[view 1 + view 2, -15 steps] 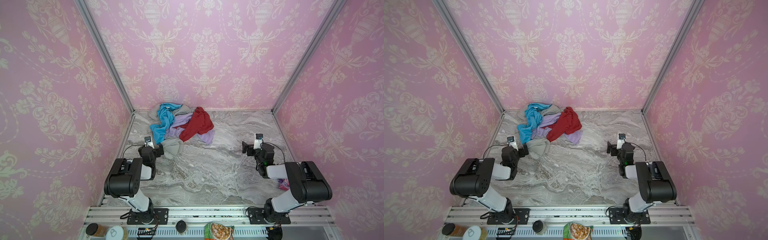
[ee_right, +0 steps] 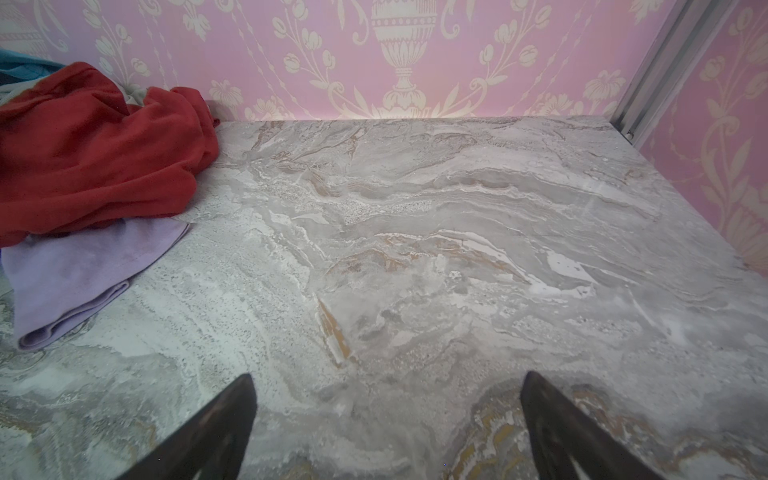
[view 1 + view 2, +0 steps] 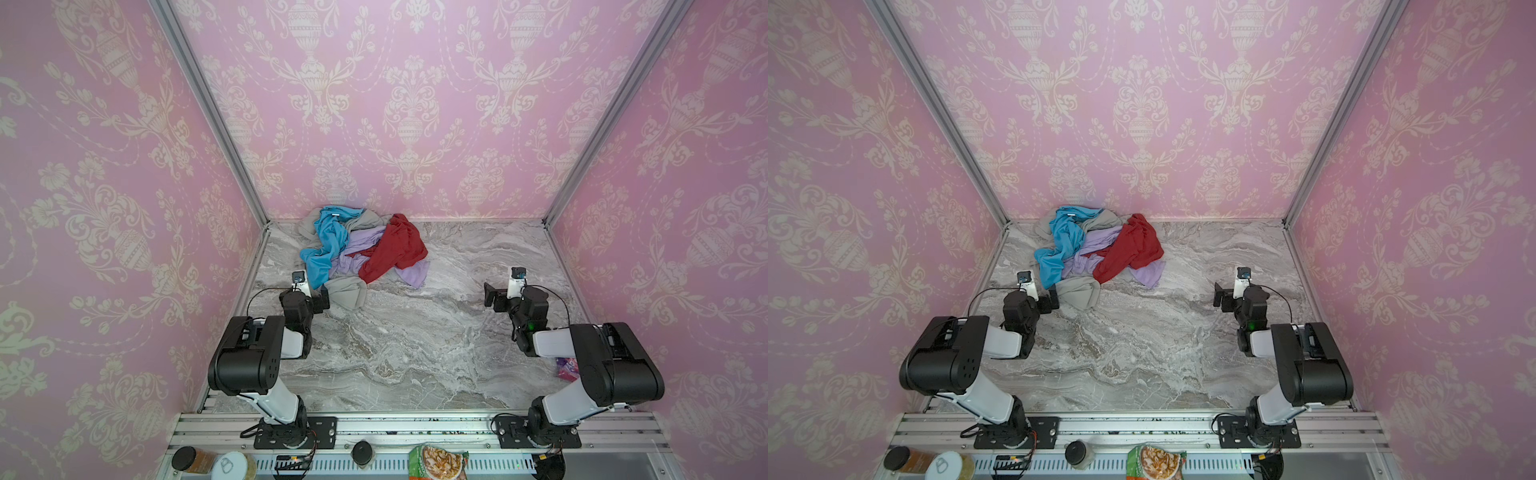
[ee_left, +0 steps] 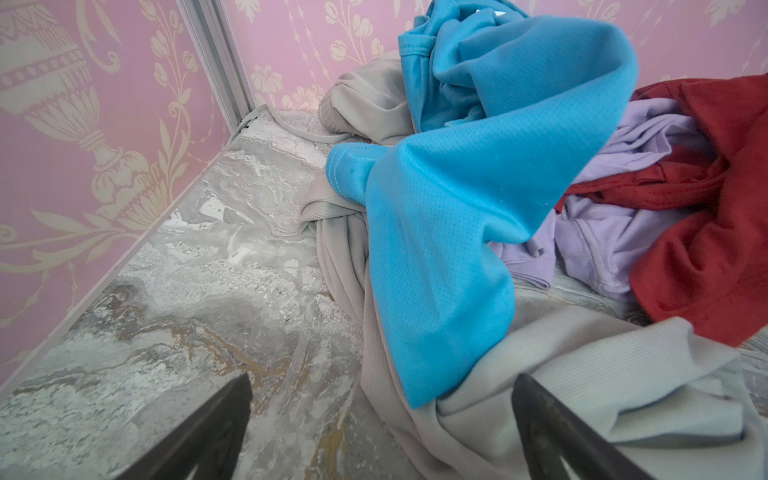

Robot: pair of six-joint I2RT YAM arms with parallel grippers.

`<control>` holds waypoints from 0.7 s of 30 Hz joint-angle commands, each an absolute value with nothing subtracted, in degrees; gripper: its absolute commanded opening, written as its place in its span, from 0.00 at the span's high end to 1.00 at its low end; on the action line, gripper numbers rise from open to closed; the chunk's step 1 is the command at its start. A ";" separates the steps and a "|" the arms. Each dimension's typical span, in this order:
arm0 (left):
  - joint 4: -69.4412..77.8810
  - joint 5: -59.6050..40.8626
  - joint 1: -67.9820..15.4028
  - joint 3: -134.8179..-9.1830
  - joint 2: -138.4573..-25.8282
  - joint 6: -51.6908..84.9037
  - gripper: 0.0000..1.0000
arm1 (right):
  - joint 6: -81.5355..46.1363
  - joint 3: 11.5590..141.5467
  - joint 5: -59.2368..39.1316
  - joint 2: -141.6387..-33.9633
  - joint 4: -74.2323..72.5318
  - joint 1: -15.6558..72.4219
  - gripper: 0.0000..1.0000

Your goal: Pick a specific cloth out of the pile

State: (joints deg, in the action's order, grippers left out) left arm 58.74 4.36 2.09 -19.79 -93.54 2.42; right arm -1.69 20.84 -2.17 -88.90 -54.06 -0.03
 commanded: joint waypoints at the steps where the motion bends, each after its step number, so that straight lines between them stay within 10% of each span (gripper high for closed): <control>1: 59.28 6.12 2.37 -19.79 -93.78 2.64 0.01 | -2.81 21.09 -2.64 -88.63 -54.01 -0.35 0.00; 21: 57.57 6.49 2.20 -20.34 -93.39 2.55 0.01 | -2.72 20.98 -2.51 -88.68 -54.18 -0.25 0.00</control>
